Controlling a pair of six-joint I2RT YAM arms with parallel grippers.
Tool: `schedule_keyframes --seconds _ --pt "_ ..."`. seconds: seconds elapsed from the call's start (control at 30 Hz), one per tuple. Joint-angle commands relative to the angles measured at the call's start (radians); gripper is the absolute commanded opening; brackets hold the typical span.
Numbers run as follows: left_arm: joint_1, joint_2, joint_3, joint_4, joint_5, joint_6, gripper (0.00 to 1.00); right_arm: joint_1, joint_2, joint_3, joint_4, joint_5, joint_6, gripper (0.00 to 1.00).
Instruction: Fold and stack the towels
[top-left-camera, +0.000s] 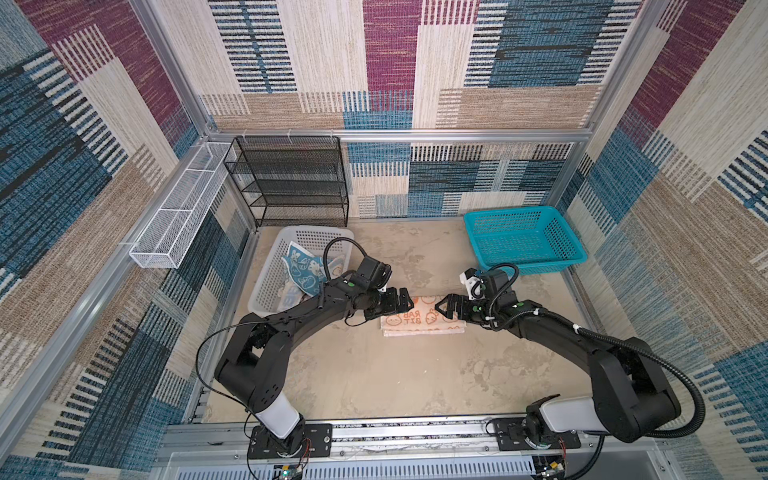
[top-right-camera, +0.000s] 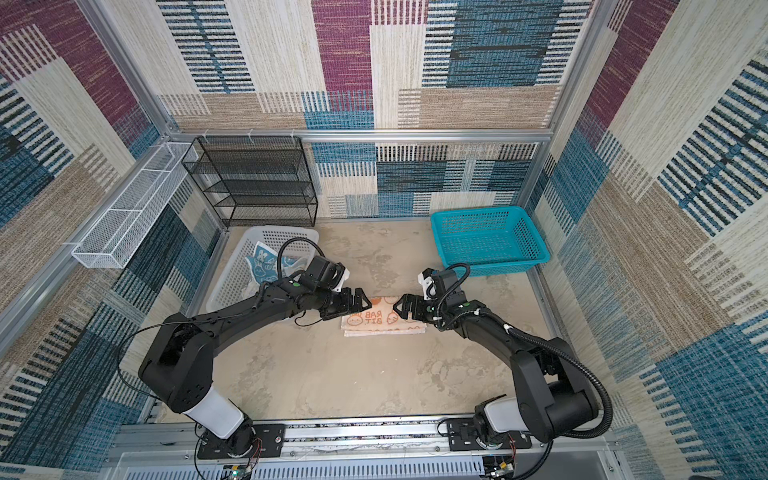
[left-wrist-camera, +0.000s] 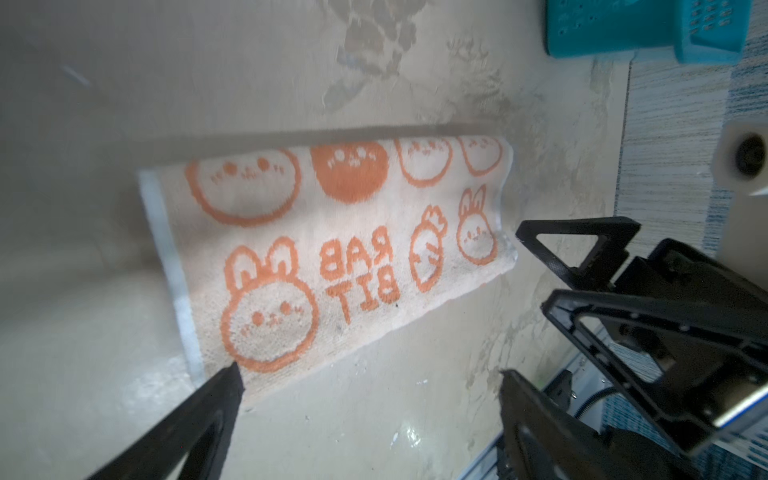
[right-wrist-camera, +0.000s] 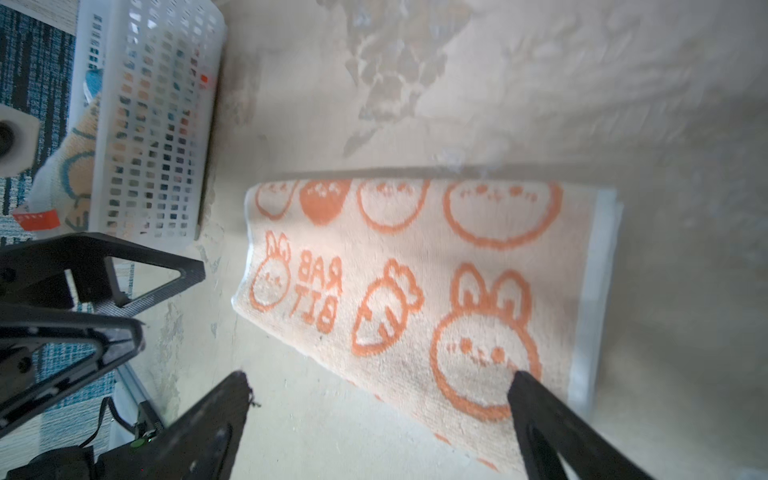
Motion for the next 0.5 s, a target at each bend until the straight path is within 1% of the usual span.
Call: schedule_keyframes --seconds 0.0,0.23,0.37,0.47 --pt "-0.013 0.004 -0.041 0.136 0.068 -0.099 0.99 0.002 0.006 -0.046 0.100 -0.054 0.042 0.99" --pt "-0.018 0.032 -0.122 0.150 0.066 -0.088 0.99 0.003 0.017 -0.099 0.084 0.008 0.012 0.99" --pt "-0.020 0.061 -0.141 0.140 0.066 -0.067 0.99 0.002 -0.031 -0.053 0.015 0.052 -0.022 0.99" --pt "-0.021 0.043 -0.106 0.086 0.050 -0.032 0.99 -0.014 -0.080 -0.001 -0.064 0.113 -0.055 0.99"
